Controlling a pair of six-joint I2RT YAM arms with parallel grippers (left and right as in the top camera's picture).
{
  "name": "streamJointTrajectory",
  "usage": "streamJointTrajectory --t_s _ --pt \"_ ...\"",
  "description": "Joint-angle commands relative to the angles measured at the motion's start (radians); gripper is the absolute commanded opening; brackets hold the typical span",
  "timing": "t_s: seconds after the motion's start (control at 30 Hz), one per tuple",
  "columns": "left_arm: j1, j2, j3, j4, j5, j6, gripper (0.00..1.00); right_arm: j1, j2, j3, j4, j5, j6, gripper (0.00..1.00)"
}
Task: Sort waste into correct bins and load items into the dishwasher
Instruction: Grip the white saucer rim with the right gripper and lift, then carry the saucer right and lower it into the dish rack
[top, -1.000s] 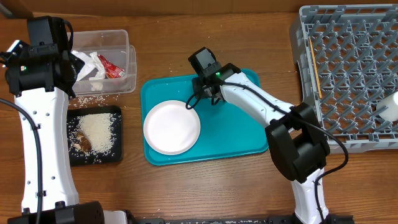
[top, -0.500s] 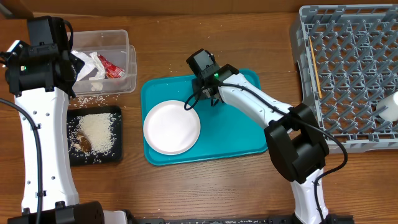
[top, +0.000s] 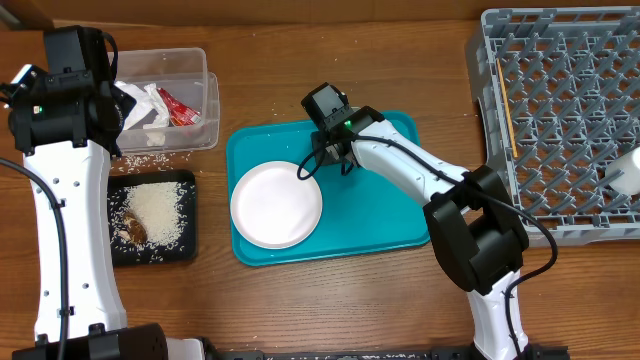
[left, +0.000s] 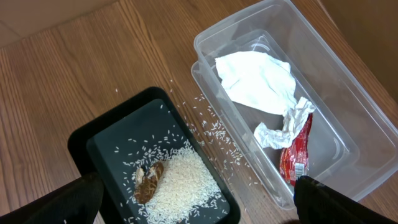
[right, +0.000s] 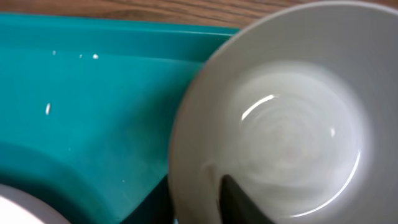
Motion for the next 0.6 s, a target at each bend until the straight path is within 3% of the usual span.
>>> streamJointTrajectory --t_s 0.0,0.13,0.37,0.53,0.57 --pt "-0.002 0.009 -0.002 0.001 -0.007 -0.021 1.00 0.005 0.005 0.028 -0.015 0.006 0.006 0.16" --pt "-0.002 0.009 -0.002 0.001 -0.007 -0.021 1.00 0.004 0.003 0.116 -0.084 0.005 0.006 0.04" --pt "-0.002 0.009 -0.002 0.001 -0.007 -0.021 1.00 -0.045 -0.001 0.376 -0.287 0.012 0.005 0.04" --pt "-0.002 0.009 -0.002 0.001 -0.007 -0.021 1.00 -0.207 -0.005 0.668 -0.548 0.112 0.005 0.04" --pt "-0.002 0.009 -0.002 0.001 -0.007 -0.021 1.00 -0.303 -0.005 0.756 -0.628 0.111 0.005 0.04"
